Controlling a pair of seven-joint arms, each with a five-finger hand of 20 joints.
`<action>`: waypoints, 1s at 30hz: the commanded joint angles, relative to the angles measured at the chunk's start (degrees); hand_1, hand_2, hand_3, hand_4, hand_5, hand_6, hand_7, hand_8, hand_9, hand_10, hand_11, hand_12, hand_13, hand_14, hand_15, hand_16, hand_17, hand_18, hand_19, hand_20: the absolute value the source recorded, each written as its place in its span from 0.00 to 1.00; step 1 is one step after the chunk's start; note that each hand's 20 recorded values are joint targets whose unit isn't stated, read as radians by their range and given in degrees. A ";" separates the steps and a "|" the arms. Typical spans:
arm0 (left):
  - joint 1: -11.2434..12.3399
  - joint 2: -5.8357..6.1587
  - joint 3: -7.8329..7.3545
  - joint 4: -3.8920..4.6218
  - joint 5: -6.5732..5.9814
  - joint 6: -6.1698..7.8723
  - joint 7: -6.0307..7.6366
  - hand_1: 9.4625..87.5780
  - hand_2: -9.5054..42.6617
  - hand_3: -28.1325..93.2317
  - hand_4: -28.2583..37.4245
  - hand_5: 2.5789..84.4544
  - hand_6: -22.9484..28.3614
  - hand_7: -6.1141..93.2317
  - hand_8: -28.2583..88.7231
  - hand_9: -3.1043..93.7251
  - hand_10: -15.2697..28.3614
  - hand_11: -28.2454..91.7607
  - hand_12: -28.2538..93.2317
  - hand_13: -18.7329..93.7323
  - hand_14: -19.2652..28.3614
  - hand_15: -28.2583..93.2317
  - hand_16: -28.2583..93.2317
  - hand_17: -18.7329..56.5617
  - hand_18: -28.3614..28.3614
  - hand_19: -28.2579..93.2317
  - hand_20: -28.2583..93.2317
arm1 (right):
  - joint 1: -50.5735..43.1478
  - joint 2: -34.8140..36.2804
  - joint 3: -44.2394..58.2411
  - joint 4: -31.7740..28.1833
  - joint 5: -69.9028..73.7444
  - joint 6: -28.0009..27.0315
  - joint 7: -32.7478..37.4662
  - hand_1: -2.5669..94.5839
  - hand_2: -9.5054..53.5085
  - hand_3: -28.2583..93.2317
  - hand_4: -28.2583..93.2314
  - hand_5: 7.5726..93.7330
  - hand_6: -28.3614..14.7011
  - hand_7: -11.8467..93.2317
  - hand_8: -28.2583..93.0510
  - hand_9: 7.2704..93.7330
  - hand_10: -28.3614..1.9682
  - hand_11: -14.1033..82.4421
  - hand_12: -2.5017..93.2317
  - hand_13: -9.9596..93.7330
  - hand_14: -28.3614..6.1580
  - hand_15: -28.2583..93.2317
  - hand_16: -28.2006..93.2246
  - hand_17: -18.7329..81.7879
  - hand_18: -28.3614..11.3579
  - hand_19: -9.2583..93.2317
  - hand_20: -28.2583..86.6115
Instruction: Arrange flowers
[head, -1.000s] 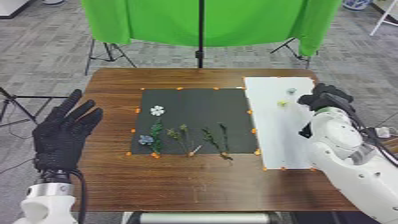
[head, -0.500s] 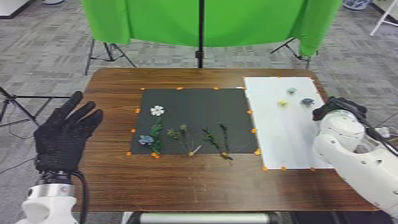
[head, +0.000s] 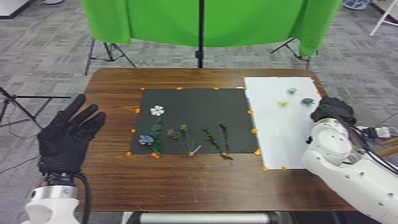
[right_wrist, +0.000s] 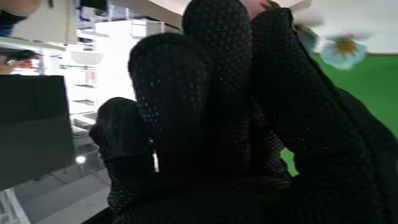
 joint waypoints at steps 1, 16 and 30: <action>2.00 0.01 0.13 0.18 -0.58 0.74 0.57 0.18 0.30 0.89 0.06 0.44 0.65 0.19 0.16 0.40 0.83 0.46 0.32 0.41 1.00 0.68 0.15 0.14 0.96 0.71 0.35 | -0.88 -1.42 1.18 -9.76 -6.73 4.46 -6.02 0.63 0.00 0.80 0.00 0.95 0.65 0.26 0.26 1.00 0.71 0.39 0.32 0.92 0.67 0.73 0.40 0.59 0.09 1.00 0.71; 1.42 0.40 -0.16 -0.09 -0.33 0.71 -0.34 0.19 0.30 0.89 0.06 0.44 0.65 0.19 0.16 0.40 0.83 0.46 0.32 0.41 1.00 0.68 0.15 0.14 0.96 0.71 0.36 | 15.85 -22.23 -23.03 -6.94 -11.10 -0.73 -26.99 0.59 0.00 0.83 0.00 0.93 0.67 0.27 0.27 1.00 0.70 0.39 0.36 0.86 0.63 0.77 0.40 0.53 0.16 1.00 0.69; -0.88 -0.27 -0.93 0.41 0.83 -0.50 -3.39 0.19 0.31 0.89 0.06 0.44 0.65 0.19 0.16 0.40 0.83 0.46 0.32 0.41 1.00 0.68 0.15 0.14 0.96 0.71 0.36 | 19.84 -29.19 -28.89 -0.32 -12.31 -5.91 -26.10 0.57 0.00 0.83 0.00 0.89 0.71 0.28 0.25 0.95 0.69 0.39 0.40 0.78 0.58 0.81 0.38 0.47 0.16 0.99 0.67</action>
